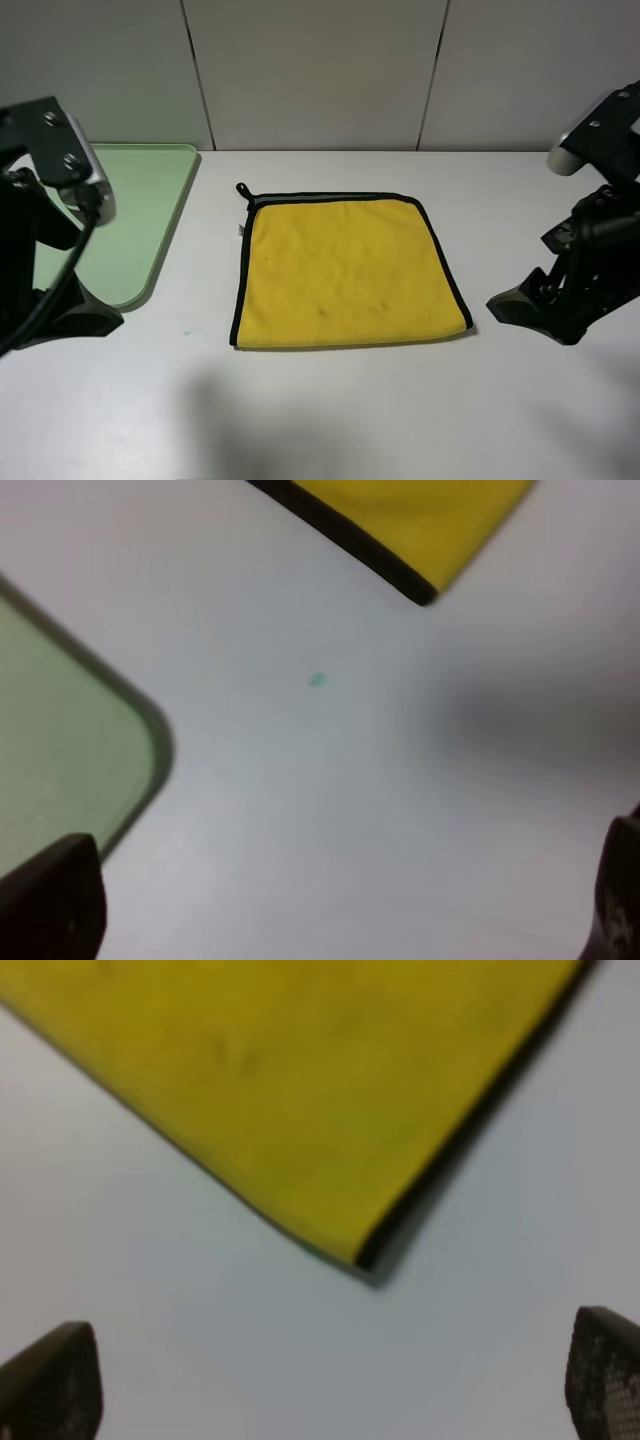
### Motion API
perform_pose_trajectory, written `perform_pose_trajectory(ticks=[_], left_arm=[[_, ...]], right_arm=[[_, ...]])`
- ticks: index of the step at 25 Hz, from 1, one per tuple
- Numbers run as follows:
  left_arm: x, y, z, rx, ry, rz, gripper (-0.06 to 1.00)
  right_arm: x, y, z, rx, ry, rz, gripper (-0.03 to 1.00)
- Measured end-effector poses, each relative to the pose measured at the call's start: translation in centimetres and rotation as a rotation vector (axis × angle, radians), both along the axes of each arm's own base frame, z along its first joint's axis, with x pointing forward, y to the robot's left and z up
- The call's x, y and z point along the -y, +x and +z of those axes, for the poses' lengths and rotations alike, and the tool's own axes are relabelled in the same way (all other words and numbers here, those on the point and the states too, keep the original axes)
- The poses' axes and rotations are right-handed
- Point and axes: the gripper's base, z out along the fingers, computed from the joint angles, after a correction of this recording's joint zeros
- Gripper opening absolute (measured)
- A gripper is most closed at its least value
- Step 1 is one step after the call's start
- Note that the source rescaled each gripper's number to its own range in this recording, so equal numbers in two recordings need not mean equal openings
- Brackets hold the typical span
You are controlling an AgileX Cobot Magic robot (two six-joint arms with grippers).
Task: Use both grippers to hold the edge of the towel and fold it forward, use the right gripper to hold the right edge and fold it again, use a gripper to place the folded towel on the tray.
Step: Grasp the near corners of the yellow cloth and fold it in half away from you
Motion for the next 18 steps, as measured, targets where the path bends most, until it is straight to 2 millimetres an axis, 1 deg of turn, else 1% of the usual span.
perform_pose_trajectory(ticks=[1,3,10,16,18], left_arm=[[0.5,0.2,-0.5,-0.018,0.02,-0.041,0.97],[1.4,0.4,-1.5,-0.044,0.052,-0.117,0.96],[4.7,1.5,-5.3,-0.124,0.093,-0.243,0.96],[6.0,2.5,-8.3,-0.174,0.122,-0.271,0.96],[6.2,2.7,-8.9,-0.186,0.114,-0.264,0.96]], right_arm=[[-0.9,0.3,-0.6,-0.001,-0.02,0.065,1.0],[-1.7,0.6,-1.2,0.003,-0.04,0.124,1.0],[-4.1,1.6,-4.3,-0.068,-0.11,0.243,1.0],[-5.0,2.8,-7.3,-0.113,-0.172,0.273,1.0],[-5.1,3.2,-8.0,-0.12,-0.183,0.278,1.0]])
